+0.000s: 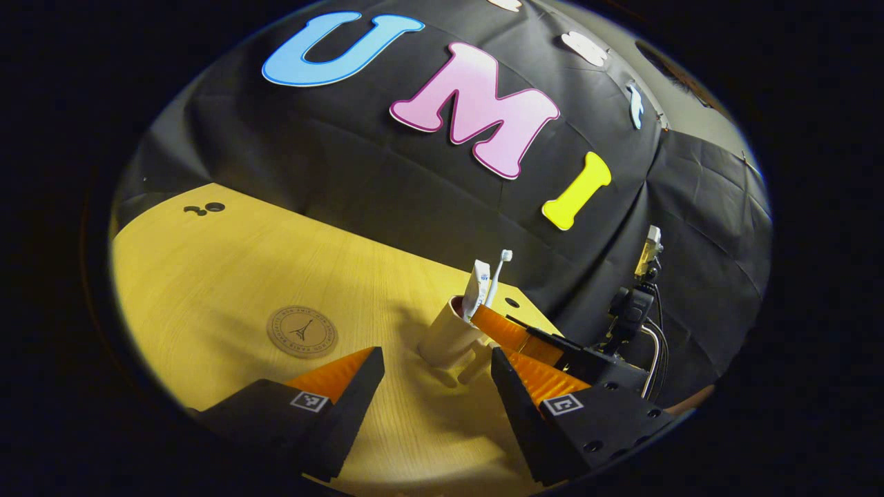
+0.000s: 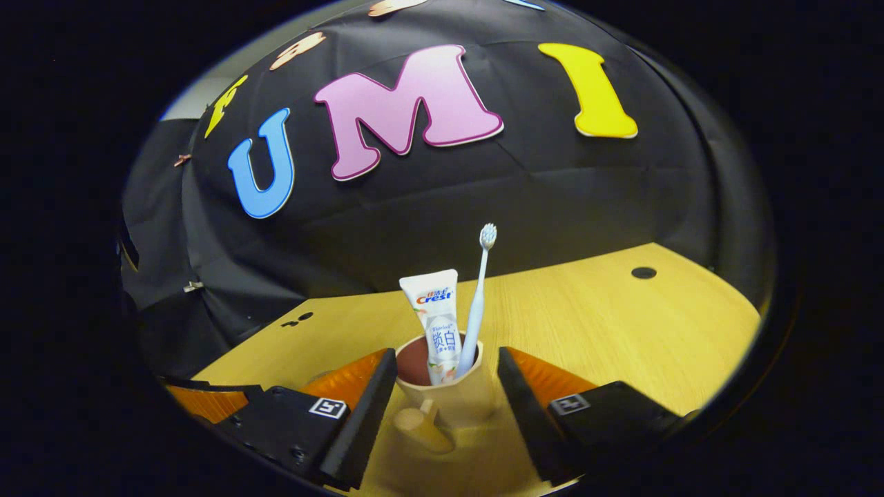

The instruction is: Put the toothbrush and toothpaste on the desktop into the cup, then pick up the cup and place it on the coaster on the desktop.

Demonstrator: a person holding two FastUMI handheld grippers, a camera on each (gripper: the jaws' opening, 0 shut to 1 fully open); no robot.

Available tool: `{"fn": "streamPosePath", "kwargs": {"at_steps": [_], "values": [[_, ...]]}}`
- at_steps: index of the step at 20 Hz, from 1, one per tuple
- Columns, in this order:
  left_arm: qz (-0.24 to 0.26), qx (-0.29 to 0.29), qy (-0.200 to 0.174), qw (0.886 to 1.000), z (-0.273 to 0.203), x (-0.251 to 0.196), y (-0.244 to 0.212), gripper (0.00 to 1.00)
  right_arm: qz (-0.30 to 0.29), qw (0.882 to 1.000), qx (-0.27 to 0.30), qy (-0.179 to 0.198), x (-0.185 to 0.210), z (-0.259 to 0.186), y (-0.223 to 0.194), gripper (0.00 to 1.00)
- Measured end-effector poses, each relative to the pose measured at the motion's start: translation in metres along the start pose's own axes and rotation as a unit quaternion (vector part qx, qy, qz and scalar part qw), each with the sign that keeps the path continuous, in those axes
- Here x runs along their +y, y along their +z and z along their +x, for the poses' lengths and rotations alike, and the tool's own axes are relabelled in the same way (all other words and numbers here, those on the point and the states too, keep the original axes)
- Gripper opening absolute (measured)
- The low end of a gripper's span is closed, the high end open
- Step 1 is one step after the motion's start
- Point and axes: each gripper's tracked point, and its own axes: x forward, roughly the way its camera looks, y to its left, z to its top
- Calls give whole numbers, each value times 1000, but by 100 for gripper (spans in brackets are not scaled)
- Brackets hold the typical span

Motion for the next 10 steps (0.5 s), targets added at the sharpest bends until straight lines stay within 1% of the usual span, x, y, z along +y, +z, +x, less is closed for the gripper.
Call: {"fn": "streamPosePath", "kwargs": {"at_steps": [1, 2, 3, 5, 8, 10], "values": [[-2, 0, 5, 1000, -6, -1, 0, 97, -8, 1000, 16, -13, -6, 1, -1, 96], [-3, 4, 15, 1000, -11, 0, -1, 97, -18, 999, 31, -30, -15, -3, -2, 96], [0, 10, 26, 1000, -18, 2, -4, 97, -24, 999, 36, -33, -14, -2, 3, 99], [11, 22, 53, 998, -36, 6, -7, 96, -30, 998, 48, -36, -11, -2, 12, 98], [28, 45, 91, 994, -62, 8, -10, 96, -40, 995, 83, -42, -7, 1, 16, 98], [37, 57, 106, 992, -78, 7, -12, 97, -37, 992, 110, -42, 0, 1, 18, 98]]}}
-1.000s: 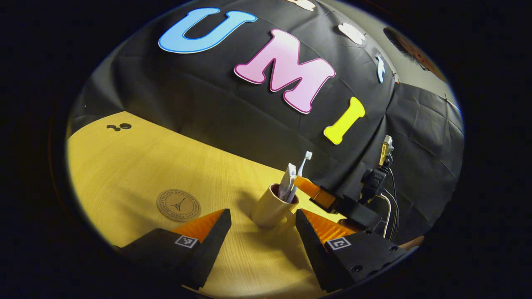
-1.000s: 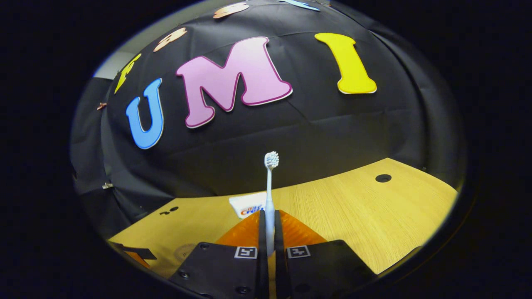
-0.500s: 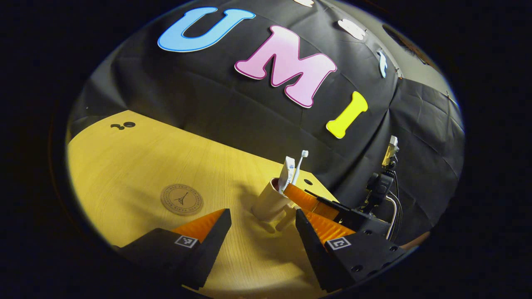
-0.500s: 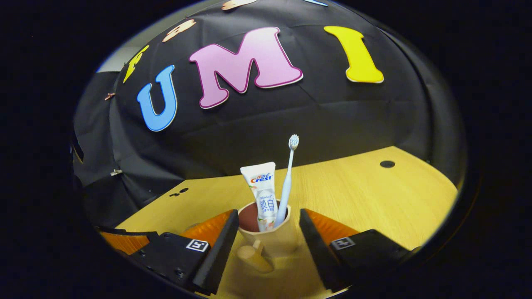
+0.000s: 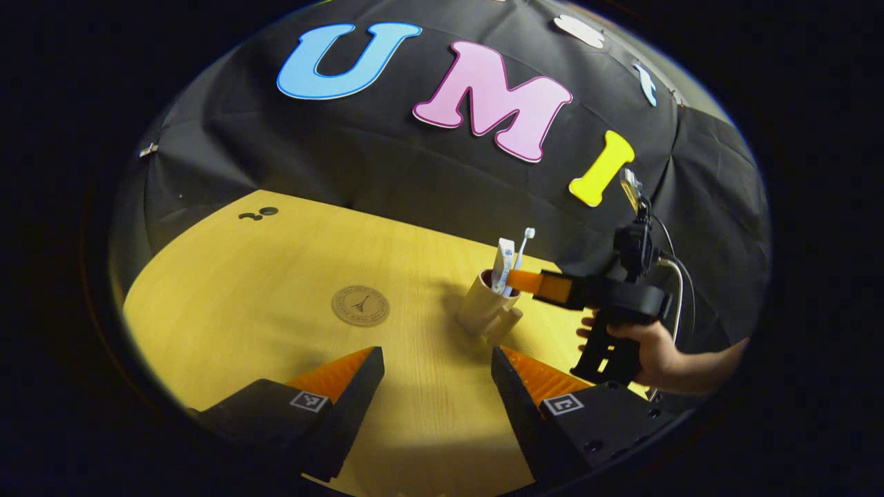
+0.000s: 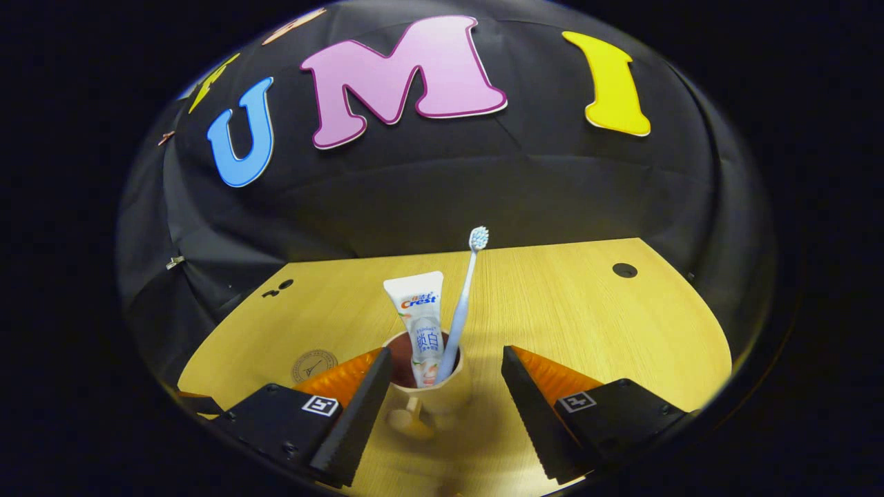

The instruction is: Put the toothbrush and toothpaste on the desktop into the cup, then pick up the cup and place it on the coaster on the desktop.

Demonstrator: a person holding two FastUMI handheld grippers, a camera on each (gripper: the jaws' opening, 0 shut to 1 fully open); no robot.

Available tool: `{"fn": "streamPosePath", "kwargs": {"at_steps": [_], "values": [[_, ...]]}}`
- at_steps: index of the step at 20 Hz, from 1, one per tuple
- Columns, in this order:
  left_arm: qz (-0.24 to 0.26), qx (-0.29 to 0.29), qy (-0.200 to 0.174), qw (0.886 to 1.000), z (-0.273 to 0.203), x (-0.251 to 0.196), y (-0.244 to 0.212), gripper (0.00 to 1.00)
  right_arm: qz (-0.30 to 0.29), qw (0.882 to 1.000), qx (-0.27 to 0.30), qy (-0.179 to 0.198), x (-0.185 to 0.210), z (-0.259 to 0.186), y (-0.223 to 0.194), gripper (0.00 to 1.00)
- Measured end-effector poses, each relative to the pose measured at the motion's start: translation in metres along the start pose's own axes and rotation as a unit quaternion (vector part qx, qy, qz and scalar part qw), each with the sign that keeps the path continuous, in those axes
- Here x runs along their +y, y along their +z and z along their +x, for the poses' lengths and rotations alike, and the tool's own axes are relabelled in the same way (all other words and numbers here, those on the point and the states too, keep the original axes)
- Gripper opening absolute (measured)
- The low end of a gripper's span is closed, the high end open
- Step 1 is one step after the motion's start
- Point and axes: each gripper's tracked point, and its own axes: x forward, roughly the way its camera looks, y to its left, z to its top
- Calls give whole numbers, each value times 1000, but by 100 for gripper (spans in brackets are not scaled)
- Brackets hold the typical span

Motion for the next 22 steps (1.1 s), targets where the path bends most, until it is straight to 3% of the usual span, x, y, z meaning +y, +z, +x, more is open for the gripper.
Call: {"fn": "streamPosePath", "kwargs": {"at_steps": [3, 7, 11, 15, 19, 22], "values": [[27, -1, 26, 999, -22, 9, 3, 97, 13, 998, 55, -10, 3, 1, -6, 98], [64, -10, 52, 997, -40, 14, 13, 97, 39, 988, 148, -26, 3, 0, -35, 98], [46, -5, 49, 998, -60, 16, 12, 98, 51, 973, 221, -40, 7, 1, -55, 98], [-1, -4, 38, 999, -67, 16, 4, 98, 21, 965, 255, -52, 10, 17, -58, 97], [-5, 6, 17, 1000, -74, 6, -1, 98, 44, 948, 308, -65, 15, 32, -81, 94], [-11, -2, 8, 1000, -79, 8, 4, 97, 26, 938, 338, -77, 9, 39, -95, 92]]}}
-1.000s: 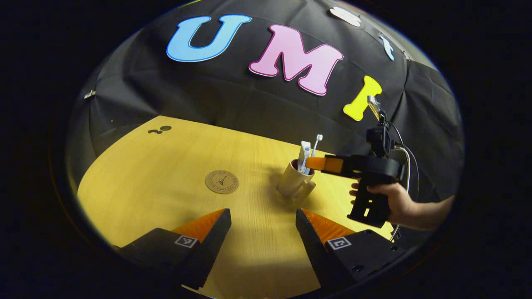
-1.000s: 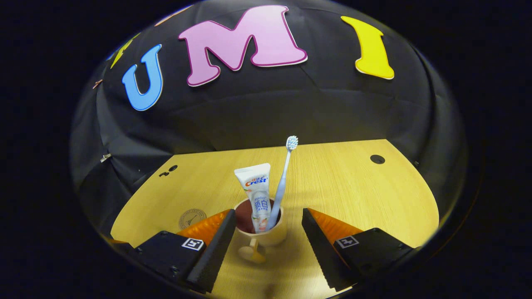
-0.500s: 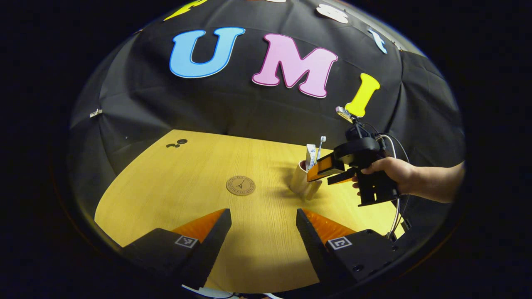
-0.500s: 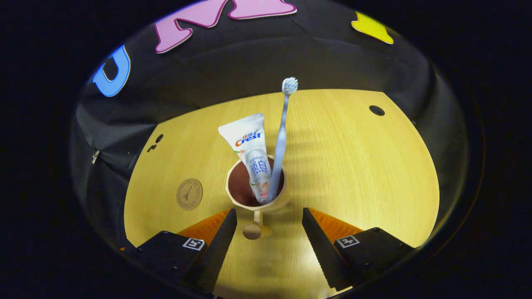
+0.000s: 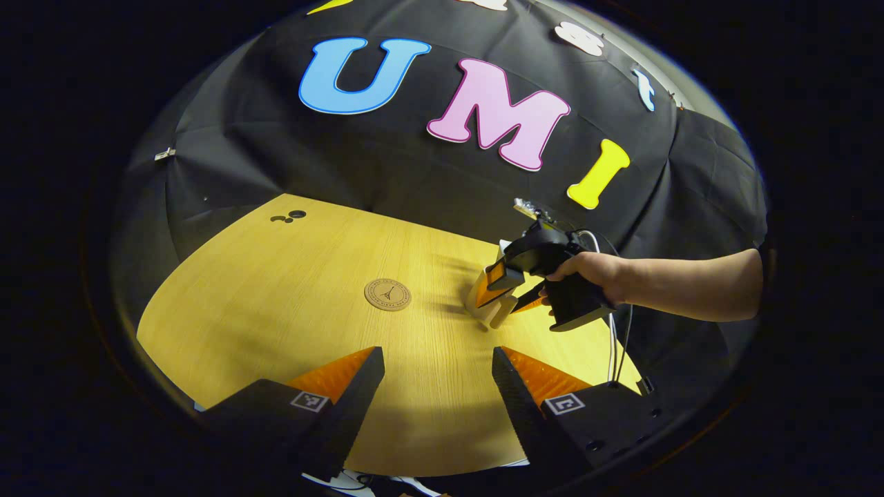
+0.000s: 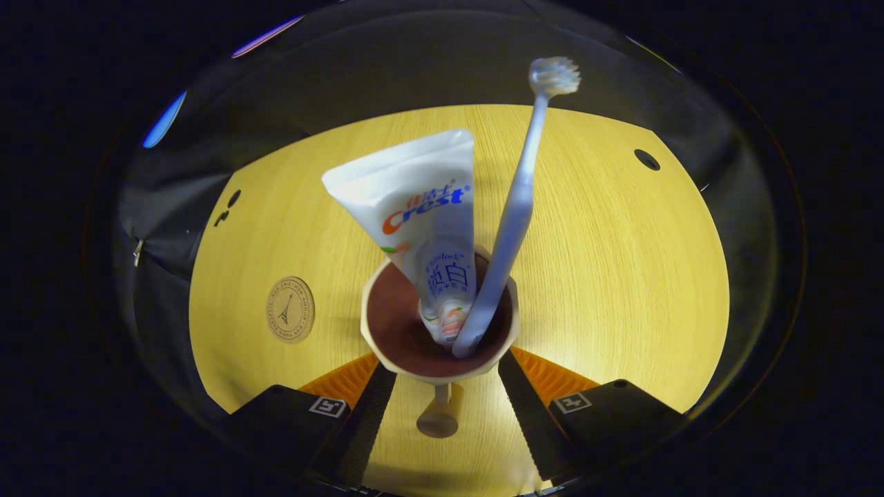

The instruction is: Put the toothbrush and toothpaste on the desktop into the cup, then pick up the cup and place it on the coaster on the desktop.

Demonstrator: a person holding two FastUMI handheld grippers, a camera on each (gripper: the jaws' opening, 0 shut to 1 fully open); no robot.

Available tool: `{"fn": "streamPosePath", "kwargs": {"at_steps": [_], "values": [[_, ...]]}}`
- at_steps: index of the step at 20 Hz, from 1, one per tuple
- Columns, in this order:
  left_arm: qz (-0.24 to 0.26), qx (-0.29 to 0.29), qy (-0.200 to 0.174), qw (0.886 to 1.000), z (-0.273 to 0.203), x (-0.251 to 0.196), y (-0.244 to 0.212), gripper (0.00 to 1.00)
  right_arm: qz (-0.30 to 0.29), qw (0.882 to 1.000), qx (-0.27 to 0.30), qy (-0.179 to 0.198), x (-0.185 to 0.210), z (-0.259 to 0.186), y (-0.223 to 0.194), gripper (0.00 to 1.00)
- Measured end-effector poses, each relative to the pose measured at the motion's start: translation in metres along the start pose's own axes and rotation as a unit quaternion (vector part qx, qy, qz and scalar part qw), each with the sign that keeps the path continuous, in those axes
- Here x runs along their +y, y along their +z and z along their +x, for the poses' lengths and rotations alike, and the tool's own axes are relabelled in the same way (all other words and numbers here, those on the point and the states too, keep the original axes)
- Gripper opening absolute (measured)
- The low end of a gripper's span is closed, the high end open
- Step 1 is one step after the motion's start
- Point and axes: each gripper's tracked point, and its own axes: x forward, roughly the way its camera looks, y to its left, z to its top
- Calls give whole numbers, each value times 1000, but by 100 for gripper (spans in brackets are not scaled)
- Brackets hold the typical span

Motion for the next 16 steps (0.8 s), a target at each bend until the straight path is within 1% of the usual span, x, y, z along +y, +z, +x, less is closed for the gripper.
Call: {"fn": "streamPosePath", "kwargs": {"at_steps": [2, 3, 4, 5, 7, 9, 10, 11, 12, 13, 14, 15, 16], "values": [[-4, 3, 1, 1000, 0, 4, -1, 98, -9, 1000, 23, -14, -5, 8, -5, 90], [-8, 9, -3, 1000, 2, 5, -4, 98, -5, 1000, 28, -11, -3, 10, -6, 88], [-13, 16, -17, 1000, 3, 0, -6, 97, -2, 999, 30, -10, -1, 12, -4, 87], [-16, 17, -29, 999, 4, -5, -3, 98, 0, 999, 32, -10, 0, 14, -3, 82], [-10, 7, -36, 999, 10, -8, 4, 98, -5, 999, 42, -19, 0, 17, -7, 78], [3, 9, -36, 999, 13, -10, 3, 98, -17, 998, 53, -24, -2, 19, -9, 78], [7, 10, -37, 999, 15, -11, 3, 98, -21, 998, 56, -24, -2, 19, -10, 71], [8, 13, -39, 999, 16, -12, 0, 98, -20, 998, 60, -25, -1, 19, -10, 65], [7, 19, -46, 999, 16, -15, -2, 98, -18, 997, 66, -24, -2, 21, -13, 64], [5, 25, -53, 998, 16, -19, -5, 97, -15, 997, 71, -28, -2, 29, -17, 48], [6, 27, -55, 998, 15, -20, -6, 98, -17, 997, 71, -26, -1, 20, -13, 33], [7, 28, -56, 998, 17, -20, -6, 98, -21, 997, 73, -25, 1, 20, -14, 32], [7, 29, -56, 998, 16, -21, -7, 98, -27, 997, 72, -23, 2, 21, -15, 27]]}}
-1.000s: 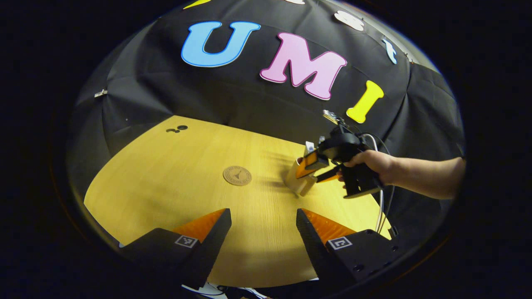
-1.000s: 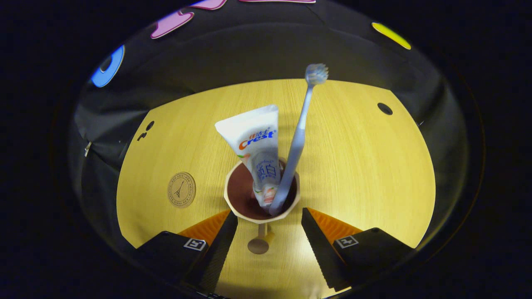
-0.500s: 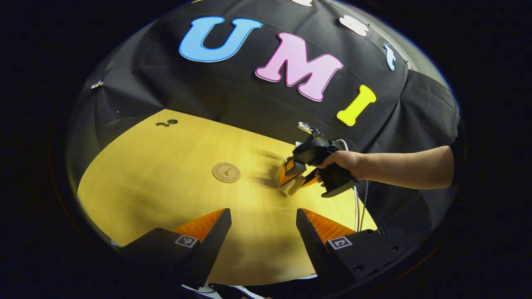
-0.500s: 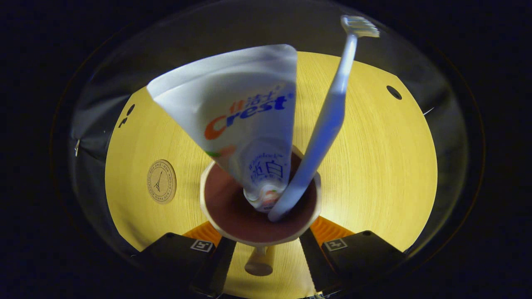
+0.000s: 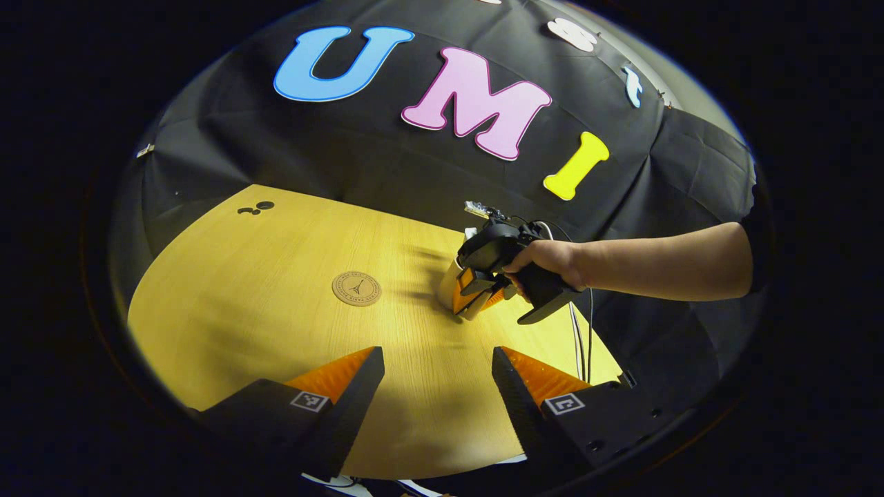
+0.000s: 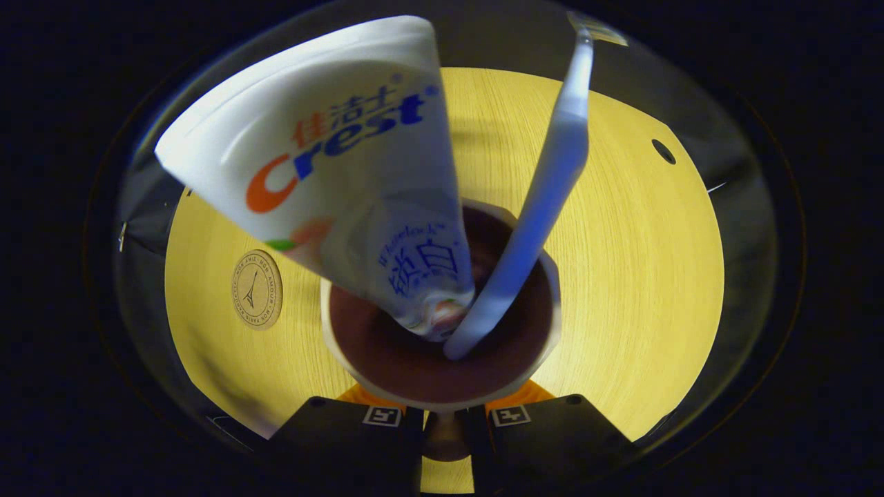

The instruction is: Put the toothbrush and toothpaste on the desktop into the cup, then pick up the cup and place it on the coaster on the desktop.

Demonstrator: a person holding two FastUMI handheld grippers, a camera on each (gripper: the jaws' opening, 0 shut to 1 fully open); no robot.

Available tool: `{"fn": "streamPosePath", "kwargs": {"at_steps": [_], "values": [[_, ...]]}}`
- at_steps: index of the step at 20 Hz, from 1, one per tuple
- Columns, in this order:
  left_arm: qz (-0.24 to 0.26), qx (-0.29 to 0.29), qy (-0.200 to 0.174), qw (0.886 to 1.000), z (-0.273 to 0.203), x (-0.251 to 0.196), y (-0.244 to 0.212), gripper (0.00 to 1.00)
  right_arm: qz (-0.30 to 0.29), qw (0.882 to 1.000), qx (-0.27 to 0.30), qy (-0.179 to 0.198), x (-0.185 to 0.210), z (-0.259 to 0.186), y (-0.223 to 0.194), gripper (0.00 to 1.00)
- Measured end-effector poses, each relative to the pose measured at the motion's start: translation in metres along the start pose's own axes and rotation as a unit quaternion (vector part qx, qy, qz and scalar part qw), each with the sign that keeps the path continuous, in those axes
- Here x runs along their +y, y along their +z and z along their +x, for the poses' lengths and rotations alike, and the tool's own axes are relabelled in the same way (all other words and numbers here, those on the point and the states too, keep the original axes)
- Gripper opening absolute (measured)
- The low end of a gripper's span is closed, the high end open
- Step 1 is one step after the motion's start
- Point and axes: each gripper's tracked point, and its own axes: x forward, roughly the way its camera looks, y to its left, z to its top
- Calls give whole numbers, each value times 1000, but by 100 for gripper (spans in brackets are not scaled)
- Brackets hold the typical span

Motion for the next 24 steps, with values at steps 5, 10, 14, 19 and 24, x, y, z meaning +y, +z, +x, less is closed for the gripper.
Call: {"fn": "streamPosePath", "kwargs": {"at_steps": [5, 10, 14, 19, 24], "values": [[-9, 7, 3, 1000, 1, 5, -3, 98, -17, 1000, 1, 8, 10, -2, -3, 31], [2, 5, 12, 1000, -2, 20, 4, 98, -48, 999, -22, 2, 31, -14, 14, 30], [-9, -4, 27, 1000, -7, 37, 12, 98, -79, 996, -35, 21, 71, -28, 30, 30], [-22, -15, 47, 999, -13, 56, 17, 98, -112, 992, -30, 53, 129, -28, 27, 30], [-55, -18, 64, 996, -24, 67, 10, 98, -151, 986, -19, 63, 169, -17, 11, 30]]}}
